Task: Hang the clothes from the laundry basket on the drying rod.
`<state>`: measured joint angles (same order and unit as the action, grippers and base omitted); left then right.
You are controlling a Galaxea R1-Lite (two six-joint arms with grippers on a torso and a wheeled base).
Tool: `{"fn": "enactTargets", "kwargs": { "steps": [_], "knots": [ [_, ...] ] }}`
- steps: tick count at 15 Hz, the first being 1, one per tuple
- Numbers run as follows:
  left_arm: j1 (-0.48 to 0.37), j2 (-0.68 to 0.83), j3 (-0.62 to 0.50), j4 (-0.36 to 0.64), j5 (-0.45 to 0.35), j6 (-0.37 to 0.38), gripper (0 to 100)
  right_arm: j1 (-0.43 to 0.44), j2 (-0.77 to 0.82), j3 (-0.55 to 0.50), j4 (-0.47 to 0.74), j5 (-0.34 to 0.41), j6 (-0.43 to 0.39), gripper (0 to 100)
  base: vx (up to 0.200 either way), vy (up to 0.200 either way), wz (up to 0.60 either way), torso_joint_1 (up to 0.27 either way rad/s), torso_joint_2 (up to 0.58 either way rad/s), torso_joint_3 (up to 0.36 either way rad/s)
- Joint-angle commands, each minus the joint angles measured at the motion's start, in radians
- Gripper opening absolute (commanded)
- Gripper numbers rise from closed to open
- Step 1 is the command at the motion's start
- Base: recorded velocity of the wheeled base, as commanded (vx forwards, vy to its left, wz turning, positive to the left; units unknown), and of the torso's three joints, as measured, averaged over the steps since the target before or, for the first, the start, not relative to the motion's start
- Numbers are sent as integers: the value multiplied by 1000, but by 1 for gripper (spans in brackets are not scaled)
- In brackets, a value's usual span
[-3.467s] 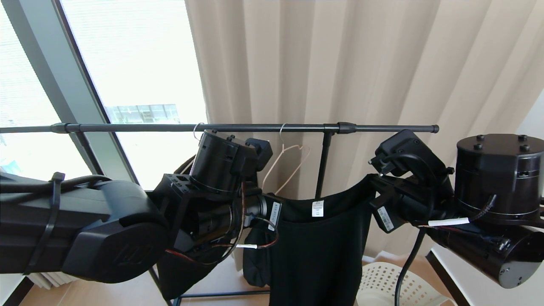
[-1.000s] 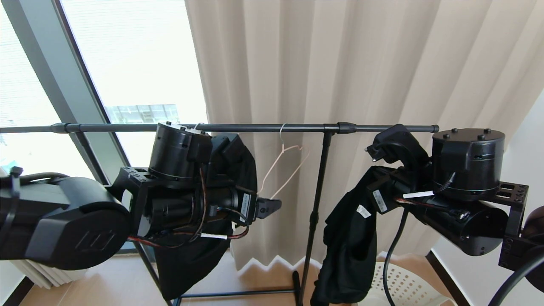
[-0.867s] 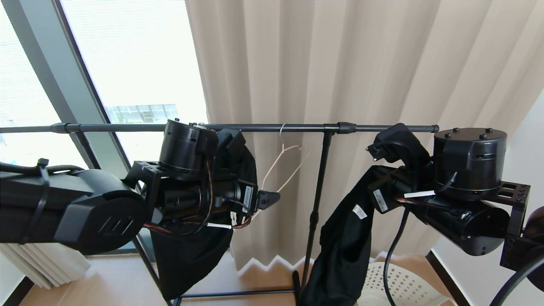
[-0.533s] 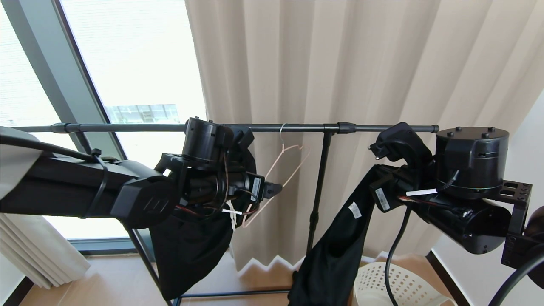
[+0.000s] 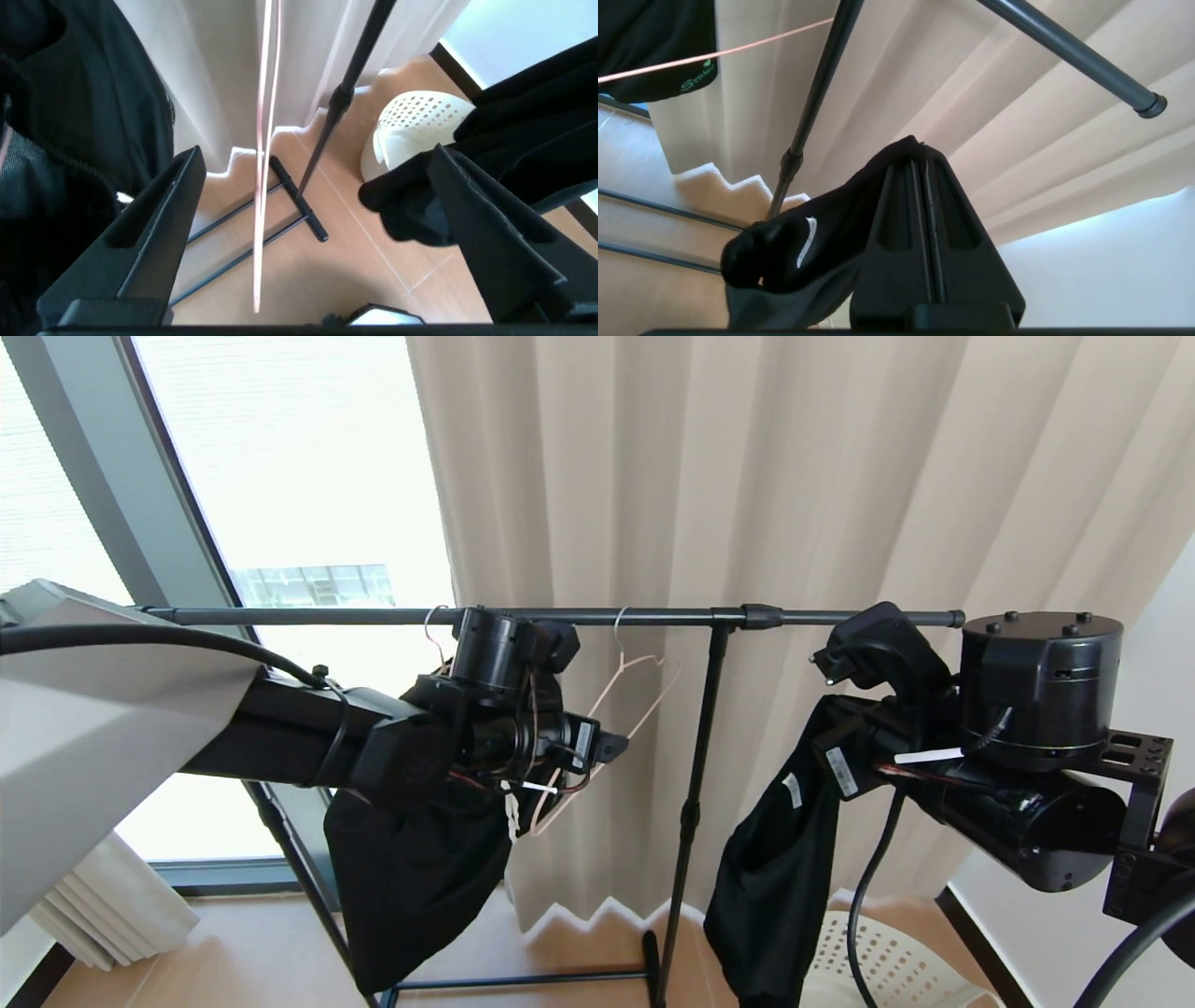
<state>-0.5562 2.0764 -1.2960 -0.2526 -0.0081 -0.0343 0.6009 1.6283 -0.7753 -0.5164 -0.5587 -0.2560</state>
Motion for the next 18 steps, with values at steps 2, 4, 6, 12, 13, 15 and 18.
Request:
{"fn": "enactTargets", "kwargs": {
  "steps": [2, 4, 6, 12, 13, 15, 18],
  "knots": [
    [2, 68, -48, -1, 8, 2, 100, -4, -5, -2, -1, 0, 0, 0, 0, 0, 0, 0, 0, 0],
    [13, 99, -82, -1, 13, 13, 100, -19, -1, -5, -4, 2, -5, 0, 0, 0, 0, 0, 0, 0],
    [18, 116, -97, -1, 17, 13, 100, -21, -4, 1, -27, 2, -22, 0, 0, 0, 0, 0, 0, 0],
    [21, 169, -149, 1, 25, 19, 100, -35, -2, -2, -47, 5, -29, 0, 0, 0, 0, 0, 0, 0],
    [21, 176, -154, 1, 25, 20, 100, -35, -2, -2, -47, 5, -29, 0, 0, 0, 0, 0, 0, 0],
    [19, 194, -167, 1, 28, 19, 100, -35, -8, -1, -47, 5, -29, 0, 0, 0, 0, 0, 0, 0],
    [19, 215, -186, 1, 31, 19, 100, -36, -11, -2, -47, 5, -29, 0, 0, 0, 0, 0, 0, 0]
  ]
}}
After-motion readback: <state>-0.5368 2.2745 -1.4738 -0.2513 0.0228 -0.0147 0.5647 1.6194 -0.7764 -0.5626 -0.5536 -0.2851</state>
